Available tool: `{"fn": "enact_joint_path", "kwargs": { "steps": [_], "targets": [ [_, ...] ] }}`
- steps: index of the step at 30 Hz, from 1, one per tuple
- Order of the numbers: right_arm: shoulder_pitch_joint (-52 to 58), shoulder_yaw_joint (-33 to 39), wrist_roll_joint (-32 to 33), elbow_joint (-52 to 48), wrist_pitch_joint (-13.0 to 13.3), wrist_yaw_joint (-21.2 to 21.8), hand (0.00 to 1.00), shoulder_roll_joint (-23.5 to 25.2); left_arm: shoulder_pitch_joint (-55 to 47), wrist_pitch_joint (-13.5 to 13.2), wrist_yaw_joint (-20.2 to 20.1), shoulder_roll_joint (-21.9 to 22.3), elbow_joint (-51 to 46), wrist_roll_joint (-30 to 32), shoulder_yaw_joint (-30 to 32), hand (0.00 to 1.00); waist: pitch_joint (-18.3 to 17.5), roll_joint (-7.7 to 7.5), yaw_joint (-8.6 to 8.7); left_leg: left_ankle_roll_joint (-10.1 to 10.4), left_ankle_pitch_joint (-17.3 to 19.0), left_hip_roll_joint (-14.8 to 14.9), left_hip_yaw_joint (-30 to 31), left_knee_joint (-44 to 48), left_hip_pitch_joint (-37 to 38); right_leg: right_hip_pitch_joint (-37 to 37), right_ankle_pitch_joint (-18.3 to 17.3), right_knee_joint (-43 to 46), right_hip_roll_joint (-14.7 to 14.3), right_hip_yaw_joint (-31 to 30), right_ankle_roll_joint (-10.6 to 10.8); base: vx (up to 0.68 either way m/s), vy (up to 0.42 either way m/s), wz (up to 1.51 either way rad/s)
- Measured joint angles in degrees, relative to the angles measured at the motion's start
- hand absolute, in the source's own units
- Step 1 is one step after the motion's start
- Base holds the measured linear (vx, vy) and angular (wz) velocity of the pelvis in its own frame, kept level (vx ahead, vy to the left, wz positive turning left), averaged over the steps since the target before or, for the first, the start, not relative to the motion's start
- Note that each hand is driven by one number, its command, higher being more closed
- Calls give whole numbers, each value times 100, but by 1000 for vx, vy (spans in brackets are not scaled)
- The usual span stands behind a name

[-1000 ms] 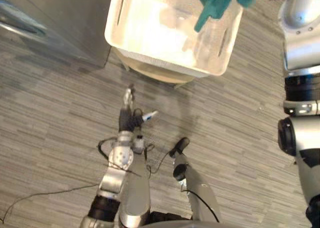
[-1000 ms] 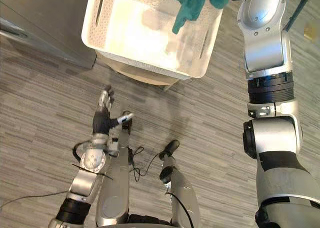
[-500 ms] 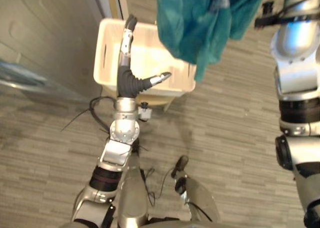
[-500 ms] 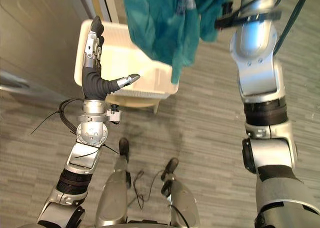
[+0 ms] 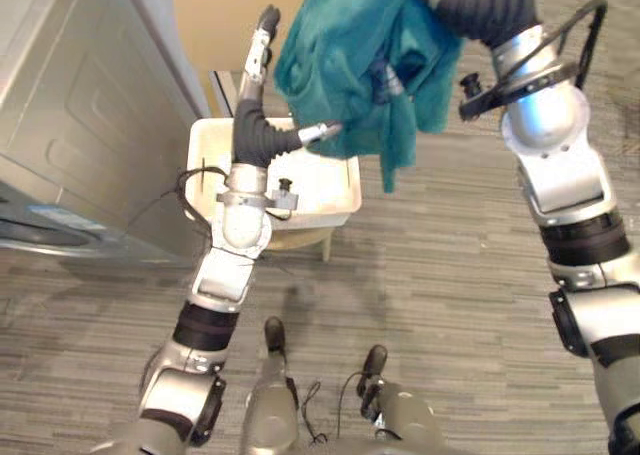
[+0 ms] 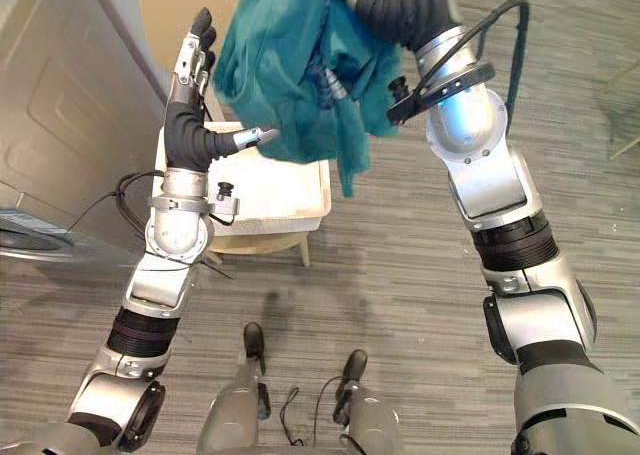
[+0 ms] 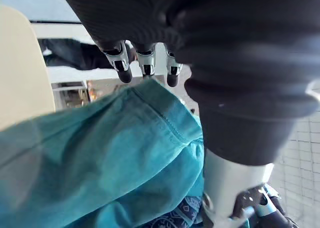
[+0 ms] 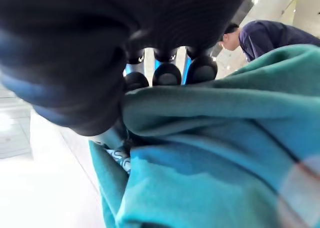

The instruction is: Pick up the laundry basket with both hands and put the clothes into the washing machine.

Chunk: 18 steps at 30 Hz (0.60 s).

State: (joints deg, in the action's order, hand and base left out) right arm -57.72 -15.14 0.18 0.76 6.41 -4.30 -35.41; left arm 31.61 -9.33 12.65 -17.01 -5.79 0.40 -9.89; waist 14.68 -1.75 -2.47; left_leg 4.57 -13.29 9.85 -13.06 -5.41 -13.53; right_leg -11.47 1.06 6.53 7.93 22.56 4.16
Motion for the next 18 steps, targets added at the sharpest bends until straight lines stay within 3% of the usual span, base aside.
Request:
{"fn": "enact_joint_path", "kwargs": {
  "steps": [3, 7, 13, 18],
  "targets": [
    [74, -231, 174, -19, 5, 144, 100, -2, 165, -41, -288, -538, 214, -703, -254, 0, -160, 21, -8, 0, 0, -10, -84, 0, -86, -99, 70, -75, 3, -62, 1, -10, -4, -10],
    [205, -465, 275, -43, 6, 213, 100, -15, 562, -79, -413, -880, 474, -1162, -506, 0, -244, 68, 10, -4, -5, -65, -92, 2, -84, -97, 118, -83, 56, -73, 48, 25, -8, 0],
    [203, -708, 506, -209, 23, 243, 100, 20, 1003, -92, -524, -1122, 923, -1462, -942, 0, -424, 196, 16, -6, -9, -94, -6, 3, -79, -72, 128, -85, 82, -59, 61, 45, -21, 3],
    [201, -947, 620, -215, 108, 333, 100, 202, 1425, -49, -673, -1269, 1329, -1614, -1312, 0, -439, 208, 40, -8, -9, -79, 84, 2, -81, -61, 130, -77, 61, -44, 53, 0, 0, 0]
  ]
}}
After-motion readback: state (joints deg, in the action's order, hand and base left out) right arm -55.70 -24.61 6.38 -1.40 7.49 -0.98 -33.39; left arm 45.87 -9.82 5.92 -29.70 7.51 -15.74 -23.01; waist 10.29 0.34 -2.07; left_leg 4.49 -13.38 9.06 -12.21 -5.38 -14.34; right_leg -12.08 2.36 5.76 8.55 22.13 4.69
